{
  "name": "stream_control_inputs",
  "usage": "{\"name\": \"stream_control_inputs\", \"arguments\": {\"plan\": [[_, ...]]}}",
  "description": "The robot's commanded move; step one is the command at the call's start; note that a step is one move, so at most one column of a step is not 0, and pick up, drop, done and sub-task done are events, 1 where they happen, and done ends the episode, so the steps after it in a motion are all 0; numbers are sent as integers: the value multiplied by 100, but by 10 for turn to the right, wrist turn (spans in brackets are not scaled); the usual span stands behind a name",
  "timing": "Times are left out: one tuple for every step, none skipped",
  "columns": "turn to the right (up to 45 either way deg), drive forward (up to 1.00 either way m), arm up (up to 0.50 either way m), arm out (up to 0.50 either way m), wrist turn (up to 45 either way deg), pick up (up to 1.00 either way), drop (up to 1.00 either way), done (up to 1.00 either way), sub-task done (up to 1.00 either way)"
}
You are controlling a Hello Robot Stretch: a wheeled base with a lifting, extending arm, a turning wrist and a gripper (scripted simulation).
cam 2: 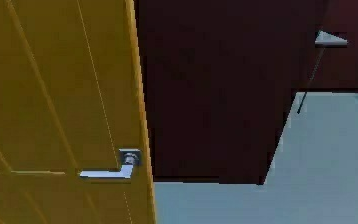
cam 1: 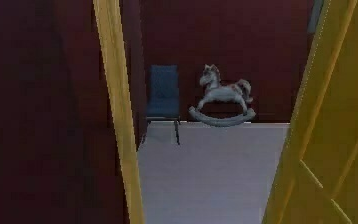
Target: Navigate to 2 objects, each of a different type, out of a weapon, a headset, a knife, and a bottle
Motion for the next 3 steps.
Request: {"name": "stream_control_inputs", "arguments": {"plan": [[0, 100, 0, 0, 0, 0, 0, 0, 0], [60, 0, 0, 0, 0, 0, 0, 0, 0], [0, 20, 0, 0, 0, 0, 0, 0, 0]]}}
